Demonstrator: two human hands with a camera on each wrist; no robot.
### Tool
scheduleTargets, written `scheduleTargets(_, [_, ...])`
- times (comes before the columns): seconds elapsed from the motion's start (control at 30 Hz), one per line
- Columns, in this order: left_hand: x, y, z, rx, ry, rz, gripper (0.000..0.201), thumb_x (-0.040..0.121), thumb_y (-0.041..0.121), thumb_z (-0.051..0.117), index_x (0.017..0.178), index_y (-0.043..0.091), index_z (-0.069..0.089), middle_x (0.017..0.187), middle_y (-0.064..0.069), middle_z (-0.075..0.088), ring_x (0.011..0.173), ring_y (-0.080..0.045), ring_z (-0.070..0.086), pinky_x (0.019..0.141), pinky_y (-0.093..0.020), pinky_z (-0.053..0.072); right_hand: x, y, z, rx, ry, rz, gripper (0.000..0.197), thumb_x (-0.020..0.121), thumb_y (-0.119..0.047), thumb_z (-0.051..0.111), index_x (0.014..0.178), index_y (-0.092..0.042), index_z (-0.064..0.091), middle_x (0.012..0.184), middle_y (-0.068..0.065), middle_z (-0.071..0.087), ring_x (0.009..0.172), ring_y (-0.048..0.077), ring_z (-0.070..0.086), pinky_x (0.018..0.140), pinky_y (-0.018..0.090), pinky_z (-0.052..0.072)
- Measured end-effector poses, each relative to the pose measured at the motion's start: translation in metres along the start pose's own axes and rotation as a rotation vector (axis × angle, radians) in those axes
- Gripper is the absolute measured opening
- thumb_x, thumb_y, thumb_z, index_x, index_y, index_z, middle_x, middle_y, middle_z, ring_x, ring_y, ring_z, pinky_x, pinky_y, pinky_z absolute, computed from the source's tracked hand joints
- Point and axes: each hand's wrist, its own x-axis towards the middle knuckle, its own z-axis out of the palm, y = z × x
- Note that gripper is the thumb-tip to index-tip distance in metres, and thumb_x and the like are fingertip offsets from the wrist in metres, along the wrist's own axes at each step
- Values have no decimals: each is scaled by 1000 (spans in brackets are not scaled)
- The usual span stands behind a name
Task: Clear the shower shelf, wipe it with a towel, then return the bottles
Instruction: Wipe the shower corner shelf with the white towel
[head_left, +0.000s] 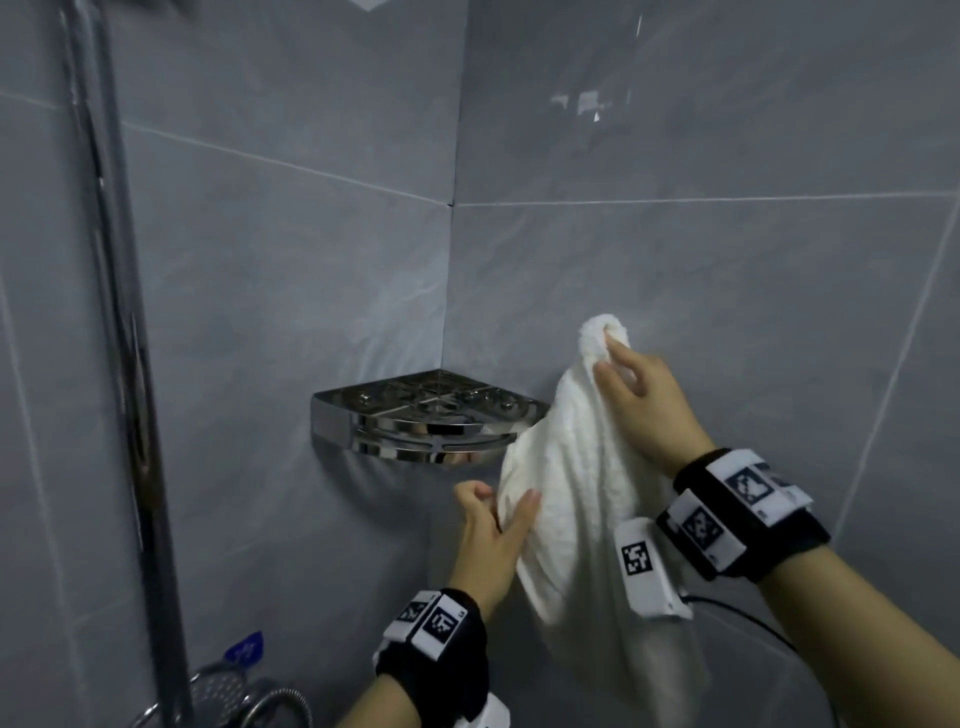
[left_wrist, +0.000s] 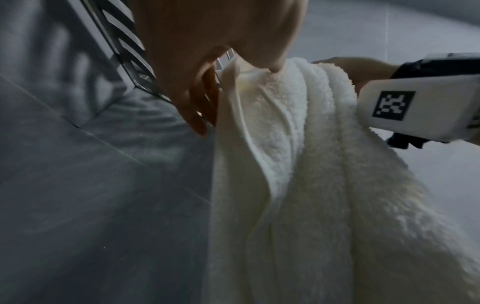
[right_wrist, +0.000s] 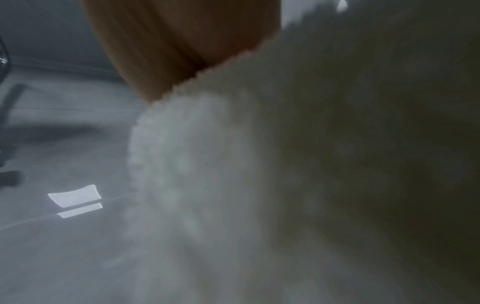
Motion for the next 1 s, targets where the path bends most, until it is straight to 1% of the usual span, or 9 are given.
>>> scheduleTargets(0.13, [10,12,-1,-86,-26,84,43,77,42,70,97,34,32,109,8,55,93,9,57,71,-4,44,28,-14,-9,-25,-29,-20,47,97,-22,49,141,-8,42,148,4,42,136,10,35,100,8,21])
scheduleTargets(0.33, [21,41,-4,-18,28,245,48,76,43,70,103,44,30,109,-3,62,99,-17,62,85,-42,53,55,-29,-14,-12,-22,28,51,96,-29,49,144,-15,38,149,0,40,137,13,36,101,18,24])
scheduleTargets(0.4, [21,45,-2,-27,-63,227,63,74,42,72,116,46,26,121,-2,58,107,-14,59,92,-40,51,64,-36,-15,-20,-11,27,51,96,-30,50,144,-15,38,149,0,40,137,13,36,100,18,24])
scheduleTargets(0.43, [20,46,0,-4,-111,220,74,72,41,73,125,47,21,125,4,56,109,-8,57,94,-32,50,68,-40,-15,-25,-10,26,52,96,-29,50,144,-15,38,149,0,40,137,13,36,100,18,25])
scheduleTargets(0.5, [19,45,5,72,-166,231,87,73,35,72,136,48,12,119,16,54,98,3,55,84,-11,46,78,-48,-14,-37,-24,27,52,95,-29,52,143,-15,40,148,0,42,136,14,38,100,19,27])
scheduleTargets(0.6, [29,52,9,158,-99,281,76,83,27,64,143,41,20,111,5,61,87,1,54,75,-6,40,93,-61,-14,-88,-43,15,52,94,-30,53,143,-17,41,148,-1,42,136,15,39,98,19,29])
scheduleTargets(0.77, [55,76,5,255,-3,381,55,90,31,55,141,32,35,72,-13,63,71,-26,63,70,-27,48,120,-79,-14,-127,-26,-31,51,92,-31,54,141,-18,44,147,3,43,136,17,39,102,21,28])
scheduleTargets(0.9, [69,70,-1,355,-24,342,45,92,35,47,137,31,43,76,-18,64,76,-30,62,77,-39,51,126,-74,4,-210,-124,-14,56,90,-36,58,142,-24,41,149,9,39,134,24,41,98,25,34])
scheduleTargets(1.0, [70,59,-6,390,-42,299,46,92,38,49,137,32,41,71,-11,56,79,-30,58,78,-35,49,121,-61,21,-412,-382,0,73,84,-37,66,147,-26,30,151,9,36,130,26,45,89,25,37])
